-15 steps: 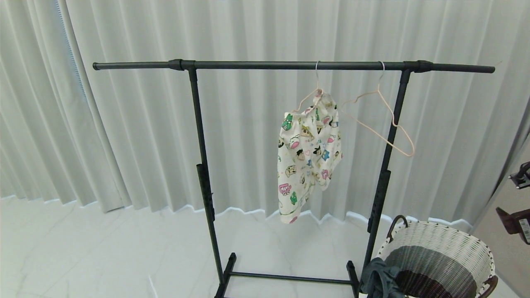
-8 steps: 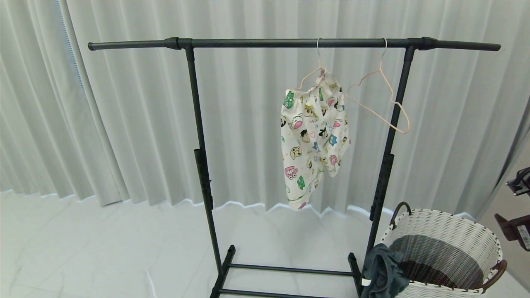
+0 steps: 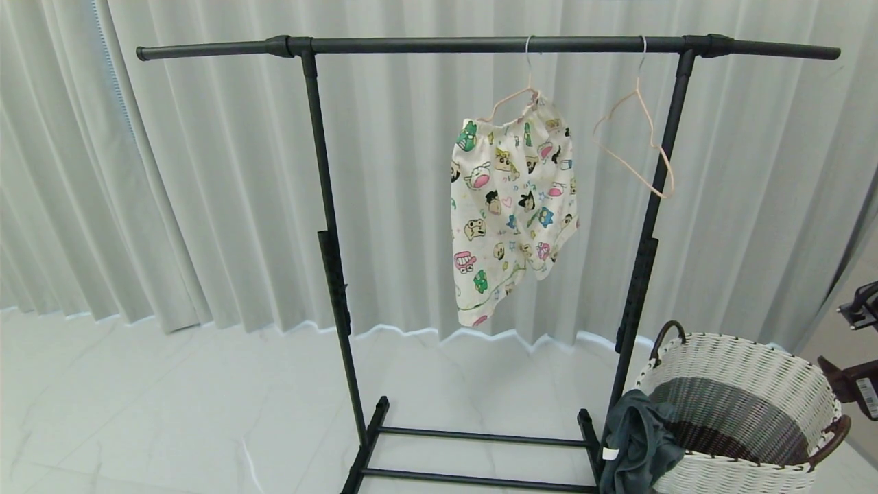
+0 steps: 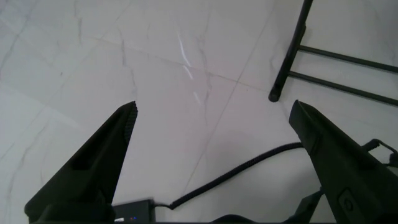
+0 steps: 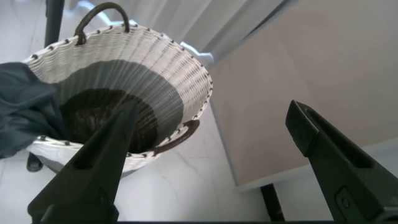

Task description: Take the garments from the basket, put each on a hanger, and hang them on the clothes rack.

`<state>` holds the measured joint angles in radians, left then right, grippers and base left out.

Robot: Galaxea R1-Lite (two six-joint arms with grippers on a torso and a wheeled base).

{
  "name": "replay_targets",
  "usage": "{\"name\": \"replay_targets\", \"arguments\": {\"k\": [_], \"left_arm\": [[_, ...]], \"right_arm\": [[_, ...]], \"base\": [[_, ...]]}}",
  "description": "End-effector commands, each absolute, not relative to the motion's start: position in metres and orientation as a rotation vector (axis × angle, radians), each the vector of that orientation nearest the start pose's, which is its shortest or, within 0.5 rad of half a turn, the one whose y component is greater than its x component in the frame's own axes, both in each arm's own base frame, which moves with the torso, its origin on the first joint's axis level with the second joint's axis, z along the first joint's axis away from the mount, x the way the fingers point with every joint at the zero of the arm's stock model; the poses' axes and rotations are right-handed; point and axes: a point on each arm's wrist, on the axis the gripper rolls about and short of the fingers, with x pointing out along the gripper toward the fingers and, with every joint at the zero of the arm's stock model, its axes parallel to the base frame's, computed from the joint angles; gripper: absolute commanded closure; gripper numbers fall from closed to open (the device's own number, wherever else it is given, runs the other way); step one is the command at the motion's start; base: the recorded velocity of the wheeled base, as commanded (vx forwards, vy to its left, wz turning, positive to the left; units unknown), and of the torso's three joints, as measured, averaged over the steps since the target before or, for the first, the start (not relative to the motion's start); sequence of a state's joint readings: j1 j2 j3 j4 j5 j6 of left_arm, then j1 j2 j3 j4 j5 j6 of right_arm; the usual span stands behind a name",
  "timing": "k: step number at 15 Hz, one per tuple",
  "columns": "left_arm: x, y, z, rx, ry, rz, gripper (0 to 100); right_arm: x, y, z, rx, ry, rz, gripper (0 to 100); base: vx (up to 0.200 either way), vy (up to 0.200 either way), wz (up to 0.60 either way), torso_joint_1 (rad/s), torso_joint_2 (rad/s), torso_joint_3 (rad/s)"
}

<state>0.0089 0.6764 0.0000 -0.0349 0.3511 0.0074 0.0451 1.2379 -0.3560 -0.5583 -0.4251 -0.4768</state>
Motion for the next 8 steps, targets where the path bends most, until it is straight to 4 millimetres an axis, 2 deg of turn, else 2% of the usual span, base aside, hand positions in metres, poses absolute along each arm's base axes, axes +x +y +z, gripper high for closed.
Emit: {"name": "replay_targets", "arguments": {"k": [1, 5, 8], "left_arm": [[0.031, 0.008, 0.077, 0.116, 0.641, 0.337, 0], [0.031, 0.008, 0.076, 0.116, 0.644, 0.335, 0], [0.031, 0.008, 0.076, 0.116, 0.644, 0.335, 0]], "right_arm": [[0.165, -0.001, 0.161, -0.545, 0.407, -0.291, 0], [0.163, 0.001, 0.154, -0.554, 0.43, -0.259, 0], [0.16, 0.008, 0.139, -0.569, 0.477, -0.194, 0]], "base": [[0.2, 0.0, 0.0, 0.002, 0.02, 0.041], [0.2, 0.0, 0.0, 0.0, 0.01, 0.028], [0.2, 0.0, 0.0, 0.005, 0.01, 0.002]]}}
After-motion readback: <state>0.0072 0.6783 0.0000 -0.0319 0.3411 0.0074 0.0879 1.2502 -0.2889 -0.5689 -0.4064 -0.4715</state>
